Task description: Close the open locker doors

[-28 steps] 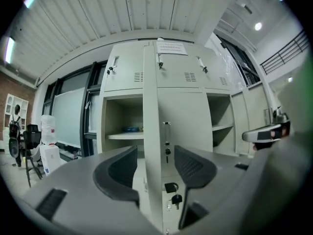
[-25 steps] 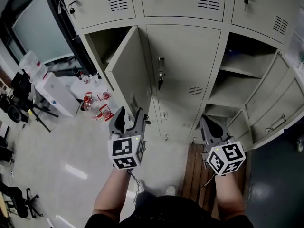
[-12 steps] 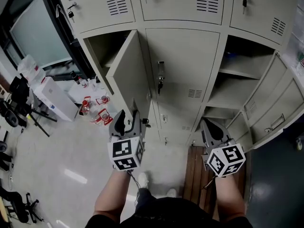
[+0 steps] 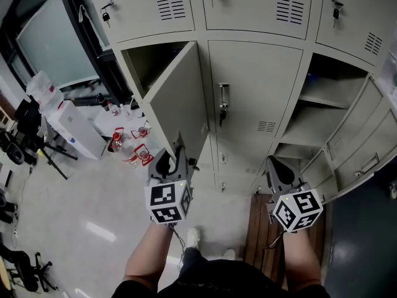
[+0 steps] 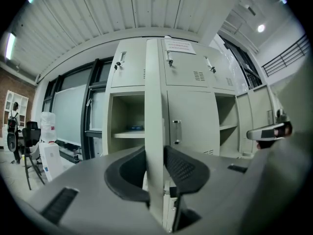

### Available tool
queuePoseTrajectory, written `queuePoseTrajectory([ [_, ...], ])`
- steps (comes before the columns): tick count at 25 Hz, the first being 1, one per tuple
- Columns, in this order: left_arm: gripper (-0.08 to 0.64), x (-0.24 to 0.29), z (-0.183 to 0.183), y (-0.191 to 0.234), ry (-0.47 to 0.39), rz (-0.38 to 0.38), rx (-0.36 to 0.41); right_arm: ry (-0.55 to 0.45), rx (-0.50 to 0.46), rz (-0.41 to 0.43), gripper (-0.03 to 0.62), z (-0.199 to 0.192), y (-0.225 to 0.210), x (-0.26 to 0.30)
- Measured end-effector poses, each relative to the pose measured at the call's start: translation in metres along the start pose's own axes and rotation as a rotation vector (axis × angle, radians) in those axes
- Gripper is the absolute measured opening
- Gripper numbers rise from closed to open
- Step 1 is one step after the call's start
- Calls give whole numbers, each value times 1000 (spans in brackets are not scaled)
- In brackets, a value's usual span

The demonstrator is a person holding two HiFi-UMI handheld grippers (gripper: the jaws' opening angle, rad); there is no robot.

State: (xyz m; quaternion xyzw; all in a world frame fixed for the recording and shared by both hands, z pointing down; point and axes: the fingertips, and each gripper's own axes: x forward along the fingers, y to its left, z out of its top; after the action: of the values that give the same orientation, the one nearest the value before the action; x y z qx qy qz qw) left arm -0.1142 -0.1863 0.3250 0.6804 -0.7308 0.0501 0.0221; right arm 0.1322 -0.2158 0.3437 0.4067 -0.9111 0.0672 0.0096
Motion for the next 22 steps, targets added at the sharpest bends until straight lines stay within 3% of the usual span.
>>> queuePoseTrajectory([
  [22, 128, 26, 3, 80, -34, -114, -13, 2, -31, -8, -6, 18, 50, 80],
])
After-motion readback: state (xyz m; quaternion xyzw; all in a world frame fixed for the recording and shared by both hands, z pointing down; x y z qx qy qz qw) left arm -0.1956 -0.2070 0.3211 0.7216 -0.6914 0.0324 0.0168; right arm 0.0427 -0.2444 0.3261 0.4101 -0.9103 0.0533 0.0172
